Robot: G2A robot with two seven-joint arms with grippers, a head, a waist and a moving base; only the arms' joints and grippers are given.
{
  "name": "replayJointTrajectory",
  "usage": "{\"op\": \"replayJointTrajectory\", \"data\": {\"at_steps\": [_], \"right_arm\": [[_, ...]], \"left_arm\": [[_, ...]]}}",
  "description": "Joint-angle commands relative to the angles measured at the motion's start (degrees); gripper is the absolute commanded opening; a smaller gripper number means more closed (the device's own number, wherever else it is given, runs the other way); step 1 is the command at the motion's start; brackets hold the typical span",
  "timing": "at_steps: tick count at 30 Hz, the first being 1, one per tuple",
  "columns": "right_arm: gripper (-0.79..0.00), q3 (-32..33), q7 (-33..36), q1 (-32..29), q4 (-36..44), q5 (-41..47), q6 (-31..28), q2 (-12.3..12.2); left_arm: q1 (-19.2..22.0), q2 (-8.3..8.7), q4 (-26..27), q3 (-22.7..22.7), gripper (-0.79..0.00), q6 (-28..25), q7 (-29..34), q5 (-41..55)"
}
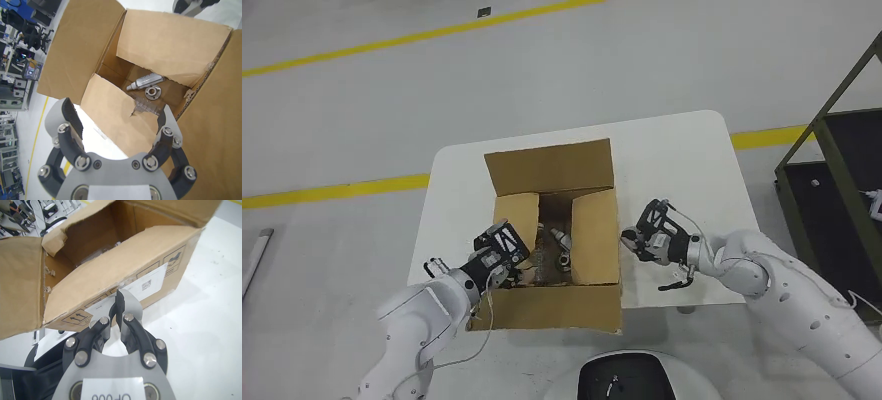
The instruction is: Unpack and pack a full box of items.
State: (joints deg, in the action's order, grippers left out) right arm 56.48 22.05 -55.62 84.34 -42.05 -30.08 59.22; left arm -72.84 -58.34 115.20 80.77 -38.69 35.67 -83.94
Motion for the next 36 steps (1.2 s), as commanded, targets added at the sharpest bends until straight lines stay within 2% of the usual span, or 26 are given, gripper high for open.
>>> {"op": "replayJointTrajectory", "data": {"at_steps": [1, 6, 21, 25, 28, 32, 34, 36], "right_arm": [[-0.785, 2.97, -1.47, -0.67, 2.49, 0.48, 1.21, -0.43], [-0.785, 5.94, -1.85, -1.22, 8.19, 0.98, 2.29, -0.75], [-0.785, 3.54, -0.71, -0.12, 9.08, 2.03, 2.45, 0.06], [-0.785, 2.5, -0.82, -0.04, 8.92, 1.43, 1.91, 0.41], [-0.785, 1.01, -0.78, 0.46, 7.89, 0.51, 2.35, 0.88], [-0.785, -1.29, -0.81, 1.34, 6.33, -0.68, 2.78, 1.61], [-0.785, -2.33, -1.23, 1.87, 5.44, -1.0, 3.13, 2.05], [-0.785, -3.02, -1.45, 2.28, 4.86, -1.19, 3.2, 2.38]], "left_arm": [[1.69, -0.35, -2.03, -1.77, 0.0, 2.15, 2.57, 2.59], [5.3, -1.09, -6.52, -4.83, 0.0, 4.01, 7.12, 11.44], [5.3, -1.09, -6.52, -4.83, 0.0, 4.01, 7.12, 11.44], [5.36, -1.28, -6.43, -6.53, 0.0, 6.08, 6.48, 9.59], [6.59, -1.7, -7.24, -8.75, 0.0, 9.82, 7.94, 7.68], [8.76, -2.32, -8.82, -12.16, -0.179, 13.78, 11.5, 4.31], [10.19, -2.7, -9.87, -13.77, -0.24, 15.61, 13.84, 3.26], [11.23, -2.89, -10.28, -15.38, -0.345, 16.38, 15.13, -0.44]]}}
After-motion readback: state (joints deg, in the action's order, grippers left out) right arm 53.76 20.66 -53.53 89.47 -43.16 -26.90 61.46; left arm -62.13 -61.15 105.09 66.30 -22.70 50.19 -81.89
